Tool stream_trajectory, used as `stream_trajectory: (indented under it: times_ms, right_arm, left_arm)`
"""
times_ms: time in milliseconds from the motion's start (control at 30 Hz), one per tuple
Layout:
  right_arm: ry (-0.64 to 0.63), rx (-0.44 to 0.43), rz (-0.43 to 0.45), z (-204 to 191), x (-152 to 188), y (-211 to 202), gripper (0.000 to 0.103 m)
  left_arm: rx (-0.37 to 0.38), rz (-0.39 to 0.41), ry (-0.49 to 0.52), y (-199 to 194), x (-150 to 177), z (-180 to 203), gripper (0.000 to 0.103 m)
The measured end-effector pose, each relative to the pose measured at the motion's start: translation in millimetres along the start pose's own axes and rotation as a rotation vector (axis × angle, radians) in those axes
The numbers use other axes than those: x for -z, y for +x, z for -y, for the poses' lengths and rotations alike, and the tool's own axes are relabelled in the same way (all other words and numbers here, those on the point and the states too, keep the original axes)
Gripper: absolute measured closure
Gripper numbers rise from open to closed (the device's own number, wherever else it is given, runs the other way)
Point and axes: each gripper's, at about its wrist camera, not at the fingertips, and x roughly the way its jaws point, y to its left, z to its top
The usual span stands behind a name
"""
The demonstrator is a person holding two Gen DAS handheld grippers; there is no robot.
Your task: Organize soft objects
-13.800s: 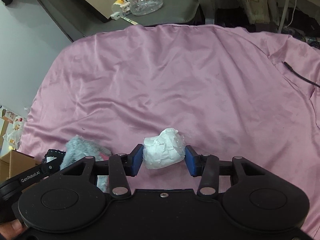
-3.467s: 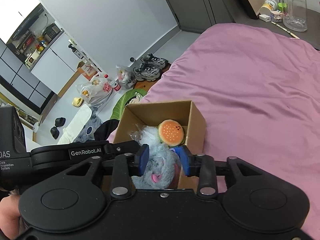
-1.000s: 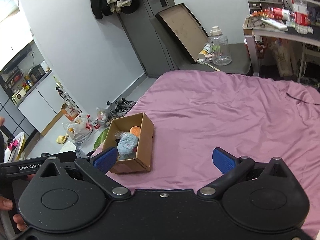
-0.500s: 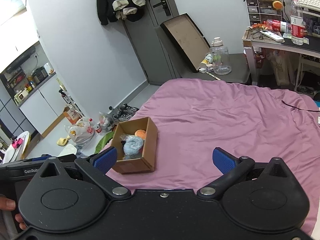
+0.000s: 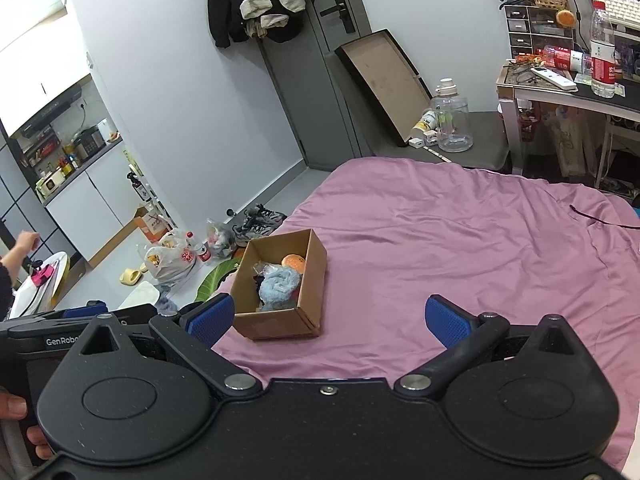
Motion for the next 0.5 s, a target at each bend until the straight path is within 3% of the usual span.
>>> stream_trajectory:
  times_ms: [500]
  right_arm:
    - [-0.001,0.005,0.003,-1.3,1.0,0.6,0.000]
  left_arm:
    - [-0.002,-0.015,0.015,4.6,1.3,2.8,0.003]
